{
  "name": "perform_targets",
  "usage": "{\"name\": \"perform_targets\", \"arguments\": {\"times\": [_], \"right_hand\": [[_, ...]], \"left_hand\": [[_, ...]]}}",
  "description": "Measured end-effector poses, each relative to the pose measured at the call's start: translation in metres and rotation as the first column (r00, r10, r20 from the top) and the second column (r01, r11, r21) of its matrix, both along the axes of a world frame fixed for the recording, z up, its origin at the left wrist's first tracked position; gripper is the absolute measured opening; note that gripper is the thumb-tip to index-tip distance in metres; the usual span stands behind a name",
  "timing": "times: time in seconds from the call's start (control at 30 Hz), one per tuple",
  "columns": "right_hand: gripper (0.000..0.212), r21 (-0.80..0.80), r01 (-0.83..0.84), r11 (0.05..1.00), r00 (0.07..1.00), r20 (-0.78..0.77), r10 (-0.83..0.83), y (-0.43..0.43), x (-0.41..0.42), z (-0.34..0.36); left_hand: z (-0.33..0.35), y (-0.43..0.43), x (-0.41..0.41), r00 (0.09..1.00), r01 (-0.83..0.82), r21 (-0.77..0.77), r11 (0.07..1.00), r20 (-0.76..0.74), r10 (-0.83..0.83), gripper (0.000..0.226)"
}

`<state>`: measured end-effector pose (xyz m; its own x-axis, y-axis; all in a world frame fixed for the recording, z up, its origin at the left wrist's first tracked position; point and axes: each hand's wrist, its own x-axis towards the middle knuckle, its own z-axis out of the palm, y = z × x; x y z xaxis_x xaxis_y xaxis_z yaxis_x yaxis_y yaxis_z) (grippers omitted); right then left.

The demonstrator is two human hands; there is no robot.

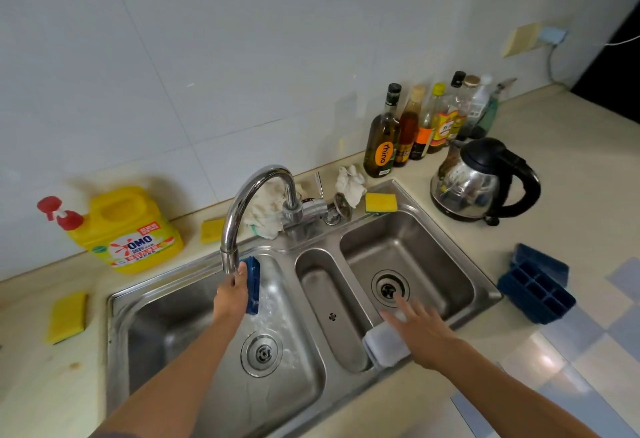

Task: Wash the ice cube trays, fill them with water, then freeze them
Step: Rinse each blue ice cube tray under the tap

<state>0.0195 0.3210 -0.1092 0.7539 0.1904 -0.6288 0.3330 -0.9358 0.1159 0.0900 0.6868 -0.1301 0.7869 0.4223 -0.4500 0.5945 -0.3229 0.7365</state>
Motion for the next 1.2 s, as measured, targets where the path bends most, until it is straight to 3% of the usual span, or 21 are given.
{"name": "perform_targets", "arguments": {"times": [0.1, 0.23, 0.4, 0.63, 0.73, 0.83, 0.97, 1.07, 1.13, 1.2], "right_hand": [[0.107, 0.086, 0.044, 0.995, 0.998, 0.044, -0.048, 0.013, 0.008, 0.011], [0.092, 0.309, 0.079, 0.948, 0.985, 0.121, -0.121, 0.046, 0.02, 0.026], [0.076, 0.525, 0.073, 0.848, 0.982, 0.113, -0.154, 0.108, 0.031, 0.037], [0.067, 0.713, 0.13, 0.689, 0.981, 0.008, -0.193, 0.187, 0.046, 0.046], [0.064, 0.743, 0.254, 0.619, 0.958, -0.107, -0.265, 0.213, 0.052, 0.047], [0.042, 0.752, 0.491, 0.44, 0.865, -0.359, -0.351, 0.233, 0.053, 0.046], [0.025, 0.639, 0.752, 0.162, 0.645, -0.662, -0.382, 0.247, 0.048, 0.042], [0.018, 0.628, 0.768, 0.125, 0.622, -0.686, -0.377, 0.249, 0.052, 0.038], [0.016, 0.68, 0.723, 0.125, 0.659, -0.625, -0.418, 0.246, 0.06, 0.037], [0.015, 0.736, 0.658, 0.16, 0.714, -0.544, -0.44, 0.238, 0.069, 0.039]], "left_hand": [[0.002, 0.0, -0.004, 0.998, -0.067, -0.178, 0.982, -0.013, 0.065, 0.058], [0.01, 0.0, -0.013, 0.978, -0.208, -0.432, 0.877, -0.11, 0.178, 0.049], [0.022, 0.008, -0.029, 0.973, -0.23, -0.601, 0.766, -0.136, 0.185, 0.051], [0.034, 0.022, -0.038, 0.985, -0.171, -0.679, 0.714, -0.092, 0.148, 0.065], [0.039, 0.028, -0.039, 0.991, -0.13, -0.711, 0.692, -0.076, 0.108, 0.073], [0.037, 0.033, -0.042, 0.997, -0.075, -0.756, 0.651, -0.047, 0.06, 0.079], [0.029, 0.035, -0.047, 1.0, -0.021, -0.83, 0.558, -0.006, 0.029, 0.082], [0.025, 0.033, -0.045, 0.999, -0.029, -0.81, 0.586, -0.012, 0.033, 0.068], [0.023, 0.029, -0.042, 0.994, -0.112, -0.754, 0.647, -0.079, 0.08, 0.06], [0.021, 0.023, -0.04, 0.981, -0.194, -0.738, 0.646, -0.137, 0.137, 0.052]]}}
